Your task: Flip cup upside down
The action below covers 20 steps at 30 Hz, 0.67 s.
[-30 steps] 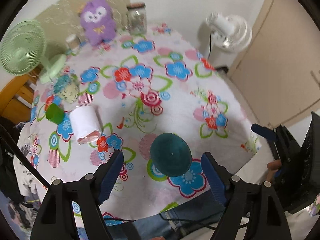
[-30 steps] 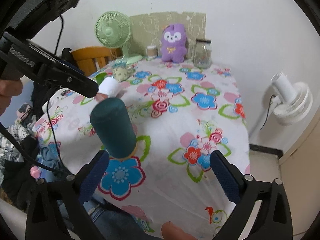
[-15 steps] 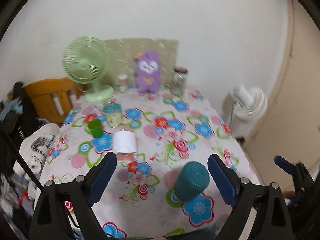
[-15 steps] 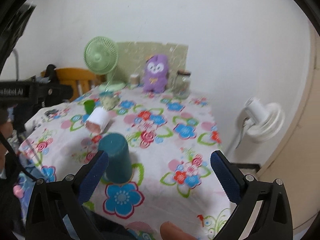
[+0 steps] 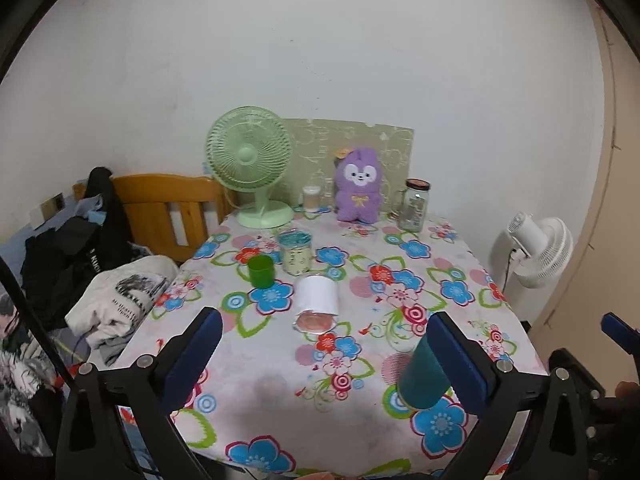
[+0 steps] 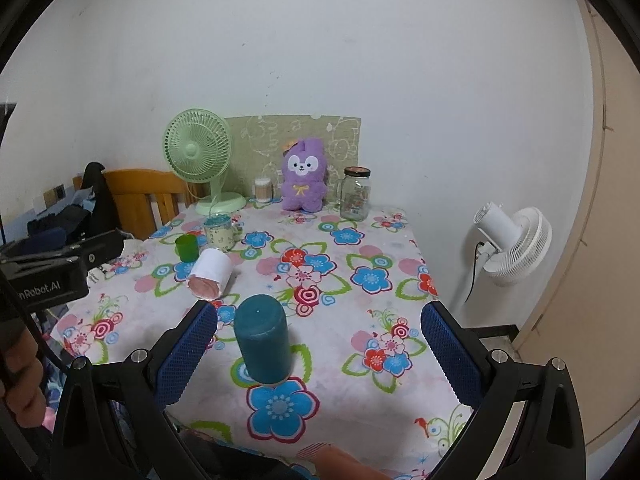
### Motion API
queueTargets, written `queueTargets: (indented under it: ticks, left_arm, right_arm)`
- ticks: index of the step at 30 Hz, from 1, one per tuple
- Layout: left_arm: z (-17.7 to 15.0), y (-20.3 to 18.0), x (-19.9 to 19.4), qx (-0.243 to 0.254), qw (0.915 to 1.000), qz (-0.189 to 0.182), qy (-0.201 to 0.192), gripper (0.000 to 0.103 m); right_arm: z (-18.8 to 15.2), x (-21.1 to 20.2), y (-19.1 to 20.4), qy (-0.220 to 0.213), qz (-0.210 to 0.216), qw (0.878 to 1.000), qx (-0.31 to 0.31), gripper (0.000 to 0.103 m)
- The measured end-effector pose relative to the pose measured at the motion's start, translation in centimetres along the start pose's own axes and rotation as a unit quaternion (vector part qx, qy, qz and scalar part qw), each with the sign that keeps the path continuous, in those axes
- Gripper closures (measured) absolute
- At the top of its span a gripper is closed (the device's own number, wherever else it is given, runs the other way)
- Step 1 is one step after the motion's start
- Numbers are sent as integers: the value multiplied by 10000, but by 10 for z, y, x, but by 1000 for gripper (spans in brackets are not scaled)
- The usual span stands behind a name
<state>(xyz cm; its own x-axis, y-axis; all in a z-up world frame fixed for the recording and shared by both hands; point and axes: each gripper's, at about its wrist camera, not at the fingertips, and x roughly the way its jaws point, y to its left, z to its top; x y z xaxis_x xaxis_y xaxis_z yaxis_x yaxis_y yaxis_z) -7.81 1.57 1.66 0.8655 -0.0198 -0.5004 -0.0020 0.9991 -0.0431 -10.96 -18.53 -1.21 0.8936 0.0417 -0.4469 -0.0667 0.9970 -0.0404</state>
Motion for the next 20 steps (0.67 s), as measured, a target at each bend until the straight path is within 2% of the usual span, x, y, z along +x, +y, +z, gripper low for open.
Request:
queueTargets:
  ticks: [5, 10, 20]
  left_arm:
    - [-3, 8, -3, -143, 9998, 117, 42, 0]
    - [-3, 6, -6, -31, 9997, 259, -26, 0]
    - [-2, 1, -9, 85, 9998, 157, -117, 0]
  right_arm:
    - [0, -7, 6, -68, -94, 9999, -74, 0]
    - [2, -10, 8, -139, -118, 9998, -66, 0]
    - [2, -10, 8, -153, -142, 9998, -63, 0]
